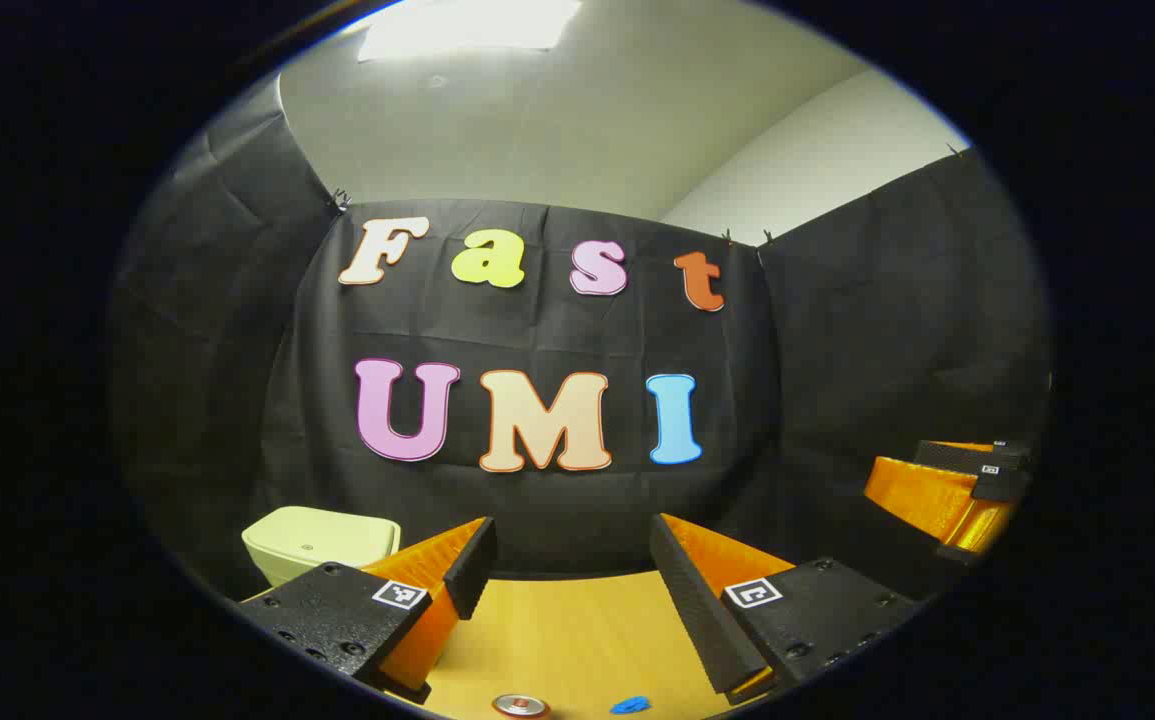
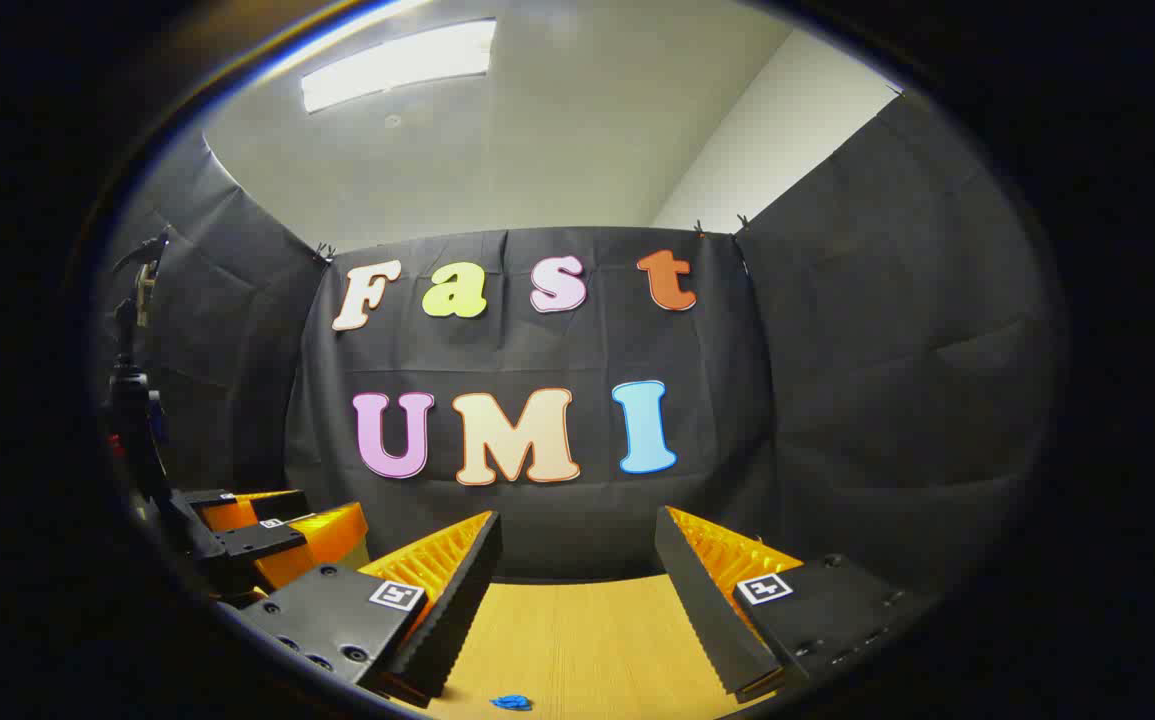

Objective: Press the lid of the desktop garbage bin to open it, pick up the crumpled paper on the desktop and throw it into the bin, then pick up the pop can on the desktop and drop it into the bin, and finally close the garbage bin lid.

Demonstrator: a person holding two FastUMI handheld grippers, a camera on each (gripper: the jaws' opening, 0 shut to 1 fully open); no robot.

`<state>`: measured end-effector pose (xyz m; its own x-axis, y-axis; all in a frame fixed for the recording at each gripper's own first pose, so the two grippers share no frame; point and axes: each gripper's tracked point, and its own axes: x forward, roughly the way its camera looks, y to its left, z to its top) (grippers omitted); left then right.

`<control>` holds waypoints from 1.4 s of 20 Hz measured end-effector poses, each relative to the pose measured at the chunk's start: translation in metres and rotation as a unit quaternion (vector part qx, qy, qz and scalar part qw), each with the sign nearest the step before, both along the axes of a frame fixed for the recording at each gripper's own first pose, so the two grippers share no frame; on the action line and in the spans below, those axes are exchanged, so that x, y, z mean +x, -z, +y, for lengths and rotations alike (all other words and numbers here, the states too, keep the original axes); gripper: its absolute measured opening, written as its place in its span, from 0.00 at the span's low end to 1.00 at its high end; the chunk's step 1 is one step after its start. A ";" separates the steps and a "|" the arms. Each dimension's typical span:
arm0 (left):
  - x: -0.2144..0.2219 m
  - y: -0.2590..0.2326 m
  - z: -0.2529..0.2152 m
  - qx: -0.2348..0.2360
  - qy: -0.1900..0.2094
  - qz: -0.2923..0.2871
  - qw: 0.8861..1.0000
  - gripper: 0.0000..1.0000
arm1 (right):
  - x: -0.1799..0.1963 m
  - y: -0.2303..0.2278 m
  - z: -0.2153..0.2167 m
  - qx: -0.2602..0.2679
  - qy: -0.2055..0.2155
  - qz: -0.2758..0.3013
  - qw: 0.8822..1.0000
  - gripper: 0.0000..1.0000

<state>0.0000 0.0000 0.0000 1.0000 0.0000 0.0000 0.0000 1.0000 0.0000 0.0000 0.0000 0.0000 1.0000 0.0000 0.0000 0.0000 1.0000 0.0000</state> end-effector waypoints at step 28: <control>-0.053 0.000 0.092 0.019 -0.116 0.012 0.993 0.92 | 0.012 0.041 0.071 -0.003 -0.088 0.051 0.995 0.97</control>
